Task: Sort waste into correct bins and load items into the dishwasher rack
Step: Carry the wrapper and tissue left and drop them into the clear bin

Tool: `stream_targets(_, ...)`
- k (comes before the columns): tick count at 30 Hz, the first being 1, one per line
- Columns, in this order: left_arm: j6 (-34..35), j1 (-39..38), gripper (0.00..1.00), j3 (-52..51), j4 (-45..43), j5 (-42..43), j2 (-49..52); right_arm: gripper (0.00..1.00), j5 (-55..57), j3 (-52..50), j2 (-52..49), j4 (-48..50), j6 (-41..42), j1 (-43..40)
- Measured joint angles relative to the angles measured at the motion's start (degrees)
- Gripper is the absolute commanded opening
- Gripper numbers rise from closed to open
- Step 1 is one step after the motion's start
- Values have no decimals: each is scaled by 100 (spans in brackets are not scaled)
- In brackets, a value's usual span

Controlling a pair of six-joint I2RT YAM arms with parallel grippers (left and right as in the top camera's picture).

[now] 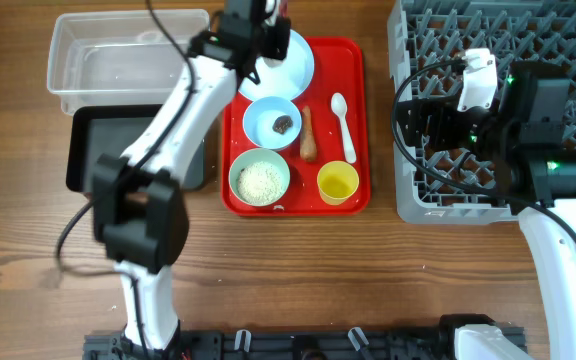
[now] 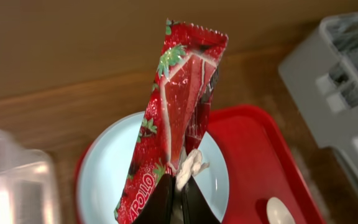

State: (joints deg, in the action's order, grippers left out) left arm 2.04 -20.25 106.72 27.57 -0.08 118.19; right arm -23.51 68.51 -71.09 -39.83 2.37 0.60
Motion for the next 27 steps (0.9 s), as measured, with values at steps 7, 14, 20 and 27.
stream_targets(7, 693, 551, 4, 26, 649, -883, -345, 100, 0, 0, 0, 2, 0, 0)
stream_targets(14, 1856, 1572, 26, 26, 765, -1281, -87, 100, 0, 0, 0, 2, 0, 0)
stream_targets(20, 2328, 1860, 85, 20, 815, -1320, 413, 100, 0, 0, 0, 2, 0, 0)
stream_targets(27, 2470, 1838, 98, 4, 817, -1314, 428, 100, 0, 0, 0, 2, 0, 0)
